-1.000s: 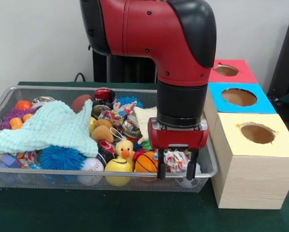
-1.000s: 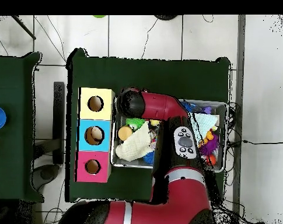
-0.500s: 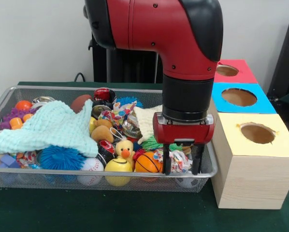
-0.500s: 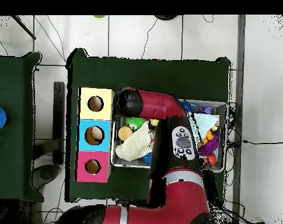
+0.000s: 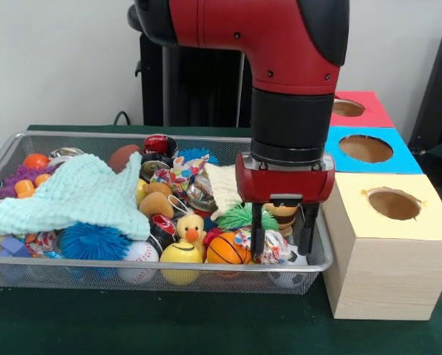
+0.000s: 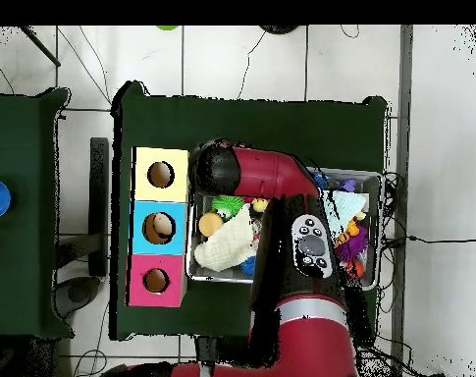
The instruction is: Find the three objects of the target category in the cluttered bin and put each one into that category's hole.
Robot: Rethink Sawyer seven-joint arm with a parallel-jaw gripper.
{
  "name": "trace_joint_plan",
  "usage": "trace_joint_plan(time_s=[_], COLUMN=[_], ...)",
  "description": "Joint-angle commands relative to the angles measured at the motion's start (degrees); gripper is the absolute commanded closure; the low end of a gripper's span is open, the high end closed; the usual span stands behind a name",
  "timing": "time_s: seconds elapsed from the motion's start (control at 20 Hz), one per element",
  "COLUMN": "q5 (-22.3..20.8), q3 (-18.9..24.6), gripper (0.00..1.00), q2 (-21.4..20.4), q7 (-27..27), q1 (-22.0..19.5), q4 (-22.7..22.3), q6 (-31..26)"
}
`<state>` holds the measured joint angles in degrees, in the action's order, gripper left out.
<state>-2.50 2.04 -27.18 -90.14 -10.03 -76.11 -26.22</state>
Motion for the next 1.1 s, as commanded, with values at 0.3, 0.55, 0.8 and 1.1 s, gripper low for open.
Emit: trace_joint_plan(time_s=[0.3,0.55,0.8,1.1], q5=[-1.1,-2.2,-3.2,-3.9], q3=[0.0,-1.3,-1.6,-1.6], gripper=[0.0,0.0,0.0,0.0], q2=[2.0,2.0,1.0,1.1], q7=[-6.5,-6.5,-5.3,-5.1], q1=[-1.7,-1.5,-2.3,-2.7], q4=[-4.4,-5.1,-6.7,-8.1], q6=[-3.5,-3.0,-2.9,-2.4])
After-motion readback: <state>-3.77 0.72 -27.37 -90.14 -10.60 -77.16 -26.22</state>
